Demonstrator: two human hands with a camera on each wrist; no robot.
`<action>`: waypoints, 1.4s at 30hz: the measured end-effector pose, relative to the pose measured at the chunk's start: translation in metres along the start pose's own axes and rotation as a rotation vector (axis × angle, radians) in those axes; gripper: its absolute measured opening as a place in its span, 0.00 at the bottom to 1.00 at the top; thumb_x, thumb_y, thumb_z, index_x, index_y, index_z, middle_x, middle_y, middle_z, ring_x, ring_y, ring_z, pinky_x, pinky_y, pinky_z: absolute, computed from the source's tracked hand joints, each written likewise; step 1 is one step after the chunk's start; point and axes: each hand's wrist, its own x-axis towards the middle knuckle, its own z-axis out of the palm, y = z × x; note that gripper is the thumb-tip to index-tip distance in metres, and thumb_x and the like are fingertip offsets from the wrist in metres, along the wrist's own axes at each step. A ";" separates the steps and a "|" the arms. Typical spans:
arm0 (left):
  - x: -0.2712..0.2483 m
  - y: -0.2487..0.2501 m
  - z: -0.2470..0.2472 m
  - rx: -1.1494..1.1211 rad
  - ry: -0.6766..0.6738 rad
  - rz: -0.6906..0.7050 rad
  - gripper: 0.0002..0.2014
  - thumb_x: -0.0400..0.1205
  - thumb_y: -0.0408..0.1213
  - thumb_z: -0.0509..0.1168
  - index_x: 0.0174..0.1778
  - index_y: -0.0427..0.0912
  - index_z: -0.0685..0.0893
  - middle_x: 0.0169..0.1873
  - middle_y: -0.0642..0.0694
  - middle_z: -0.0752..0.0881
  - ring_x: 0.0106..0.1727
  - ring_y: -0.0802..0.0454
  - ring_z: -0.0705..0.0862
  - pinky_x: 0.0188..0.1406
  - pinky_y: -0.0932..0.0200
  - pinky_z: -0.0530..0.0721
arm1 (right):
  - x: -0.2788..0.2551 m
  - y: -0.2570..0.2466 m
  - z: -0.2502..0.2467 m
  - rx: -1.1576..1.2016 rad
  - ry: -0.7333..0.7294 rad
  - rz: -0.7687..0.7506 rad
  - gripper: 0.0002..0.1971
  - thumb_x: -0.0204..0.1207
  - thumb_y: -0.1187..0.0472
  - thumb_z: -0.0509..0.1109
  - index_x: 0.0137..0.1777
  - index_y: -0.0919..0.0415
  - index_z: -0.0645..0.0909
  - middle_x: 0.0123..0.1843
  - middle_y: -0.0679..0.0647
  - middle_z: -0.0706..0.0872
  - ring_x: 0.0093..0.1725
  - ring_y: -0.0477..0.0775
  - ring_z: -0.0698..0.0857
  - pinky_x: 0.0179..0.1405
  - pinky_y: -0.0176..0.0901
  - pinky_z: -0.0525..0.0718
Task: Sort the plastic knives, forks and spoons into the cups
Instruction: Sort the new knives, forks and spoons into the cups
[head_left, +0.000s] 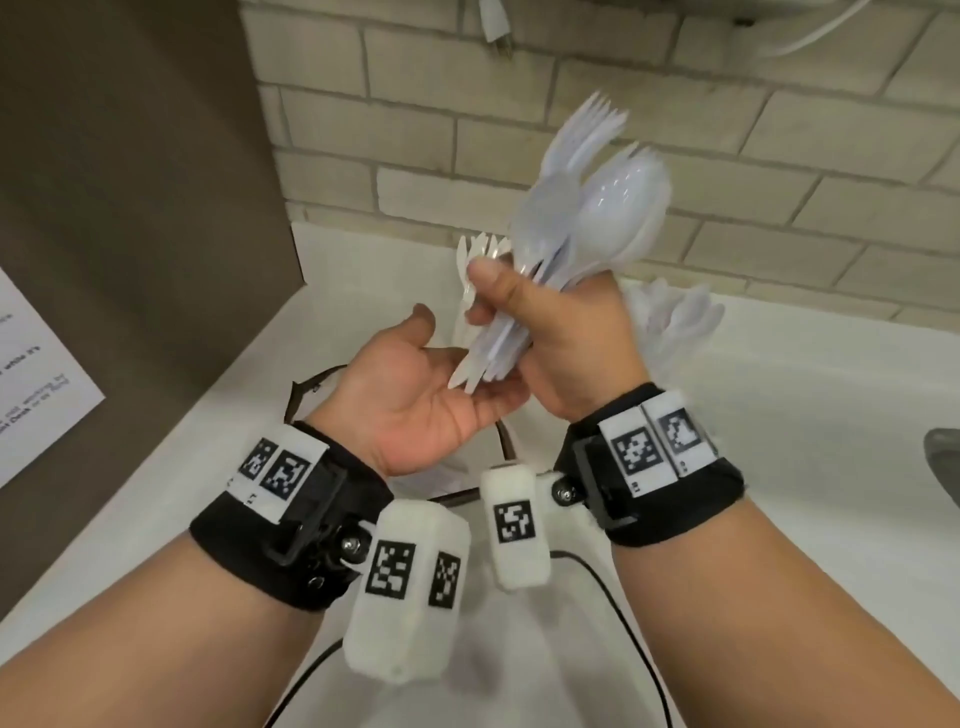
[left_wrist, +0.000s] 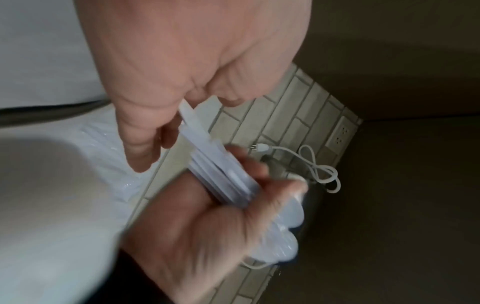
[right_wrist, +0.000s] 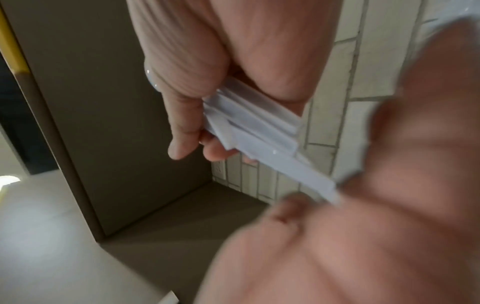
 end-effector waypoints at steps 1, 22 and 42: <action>-0.001 -0.001 0.001 -0.018 -0.036 0.007 0.35 0.86 0.60 0.43 0.74 0.32 0.73 0.66 0.30 0.82 0.69 0.36 0.80 0.75 0.39 0.70 | -0.004 0.008 0.000 -0.022 -0.007 0.038 0.08 0.69 0.73 0.75 0.41 0.63 0.80 0.30 0.54 0.83 0.30 0.53 0.84 0.36 0.47 0.85; 0.007 -0.018 0.000 0.899 0.231 0.451 0.21 0.65 0.46 0.80 0.52 0.45 0.87 0.48 0.48 0.92 0.52 0.54 0.90 0.57 0.51 0.85 | -0.031 0.043 0.011 -0.919 -0.036 0.104 0.19 0.77 0.69 0.69 0.68 0.66 0.75 0.50 0.48 0.79 0.48 0.32 0.80 0.44 0.17 0.73; 0.007 -0.002 -0.037 0.287 -0.123 0.237 0.03 0.77 0.33 0.59 0.44 0.42 0.76 0.24 0.49 0.75 0.39 0.47 0.85 0.55 0.42 0.87 | -0.020 0.000 -0.022 -0.810 0.003 0.187 0.19 0.72 0.47 0.75 0.34 0.64 0.82 0.33 0.51 0.88 0.22 0.45 0.80 0.23 0.34 0.77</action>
